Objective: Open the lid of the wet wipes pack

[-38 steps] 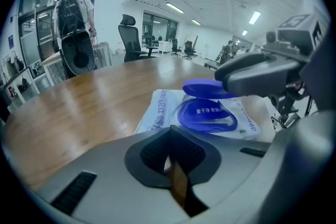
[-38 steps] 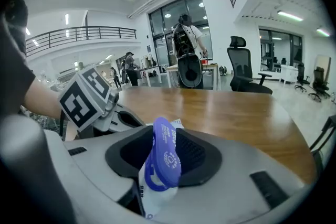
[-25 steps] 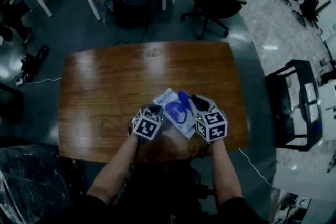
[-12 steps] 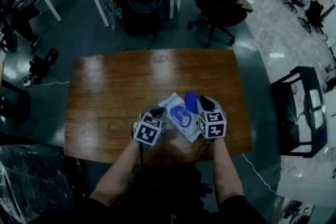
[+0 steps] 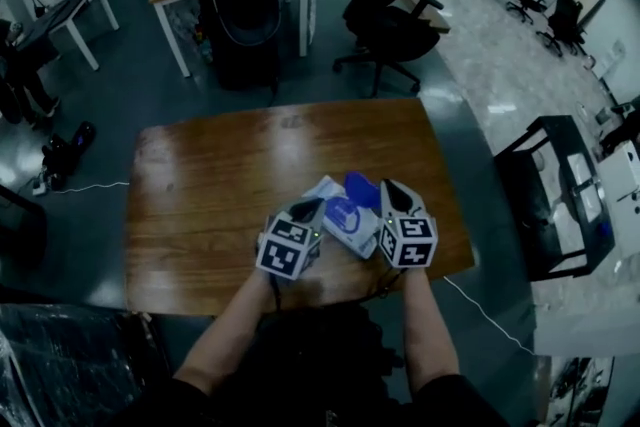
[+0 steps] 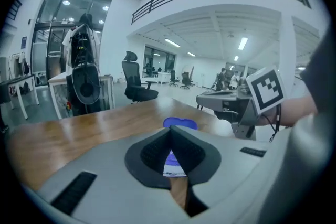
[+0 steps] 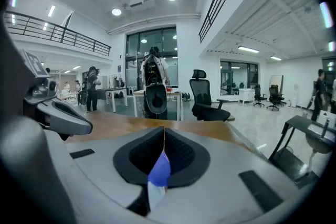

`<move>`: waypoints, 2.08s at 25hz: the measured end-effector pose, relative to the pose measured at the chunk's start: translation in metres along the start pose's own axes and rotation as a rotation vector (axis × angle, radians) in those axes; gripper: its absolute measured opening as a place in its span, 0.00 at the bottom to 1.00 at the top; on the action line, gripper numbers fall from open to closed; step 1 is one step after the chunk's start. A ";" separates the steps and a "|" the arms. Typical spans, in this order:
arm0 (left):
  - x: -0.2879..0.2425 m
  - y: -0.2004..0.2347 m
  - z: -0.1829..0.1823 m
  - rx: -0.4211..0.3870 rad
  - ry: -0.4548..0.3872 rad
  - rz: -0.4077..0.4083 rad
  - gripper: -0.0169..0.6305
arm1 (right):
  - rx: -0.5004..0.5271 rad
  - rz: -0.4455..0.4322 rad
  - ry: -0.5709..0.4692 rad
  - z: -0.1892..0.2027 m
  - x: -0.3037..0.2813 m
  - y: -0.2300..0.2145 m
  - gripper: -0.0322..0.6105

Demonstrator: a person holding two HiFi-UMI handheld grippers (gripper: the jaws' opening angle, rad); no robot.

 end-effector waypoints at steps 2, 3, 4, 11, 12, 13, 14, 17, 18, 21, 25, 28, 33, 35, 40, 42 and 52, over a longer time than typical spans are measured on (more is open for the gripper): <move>0.008 -0.007 -0.013 -0.018 -0.050 0.016 0.04 | -0.013 0.012 -0.050 -0.009 0.018 0.005 0.07; 0.011 -0.011 -0.020 -0.027 -0.071 0.023 0.04 | -0.022 0.012 -0.072 -0.014 0.027 0.008 0.07; 0.014 -0.014 -0.026 -0.034 -0.090 0.029 0.04 | -0.032 0.004 -0.090 -0.018 0.035 0.012 0.07; 0.032 -0.047 -0.066 -0.048 -0.194 0.066 0.04 | -0.047 -0.109 -0.195 -0.043 0.086 0.032 0.06; 0.036 -0.053 -0.071 -0.053 -0.208 0.064 0.04 | -0.044 -0.122 -0.210 -0.047 0.093 0.033 0.07; 0.039 -0.057 -0.077 -0.062 -0.225 0.056 0.04 | -0.041 -0.137 -0.222 -0.050 0.100 0.035 0.06; 0.044 -0.061 -0.083 -0.070 -0.243 0.044 0.04 | -0.036 -0.153 -0.231 -0.053 0.106 0.038 0.07; 0.059 -0.075 -0.097 -0.077 -0.279 0.010 0.04 | -0.015 -0.196 -0.246 -0.062 0.128 0.046 0.07; 0.064 -0.081 -0.100 -0.077 -0.284 0.005 0.04 | -0.009 -0.209 -0.251 -0.065 0.135 0.048 0.07; 0.077 -0.100 -0.111 -0.088 -0.309 -0.018 0.04 | 0.000 -0.242 -0.262 -0.070 0.156 0.050 0.07; 0.093 -0.120 -0.117 -0.101 -0.321 -0.046 0.04 | -0.009 -0.275 -0.275 -0.070 0.179 0.051 0.07; 0.104 -0.131 -0.116 -0.104 -0.321 -0.075 0.04 | -0.011 -0.300 -0.294 -0.069 0.196 0.054 0.07; 0.120 -0.145 -0.116 -0.110 -0.329 -0.108 0.04 | -0.017 -0.337 -0.309 -0.066 0.218 0.060 0.07; 0.124 -0.148 -0.118 -0.114 -0.335 -0.116 0.04 | -0.012 -0.349 -0.309 -0.065 0.224 0.062 0.07; 0.130 -0.157 -0.119 -0.127 -0.343 -0.130 0.04 | -0.005 -0.372 -0.314 -0.064 0.233 0.064 0.07; 0.131 -0.160 -0.118 -0.129 -0.343 -0.133 0.04 | -0.006 -0.380 -0.319 -0.064 0.236 0.064 0.07; 0.137 -0.166 -0.120 -0.129 -0.349 -0.138 0.04 | -0.003 -0.402 -0.332 -0.071 0.246 0.066 0.06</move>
Point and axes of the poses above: the fingertips, and each gripper's own axes: x backward along the fingers, y to its left, z out of its underside, the point moved 4 cm from there along x, backward along the fingers, and after that the axes turned 10 degrees about -x, right-handed, at the moved point
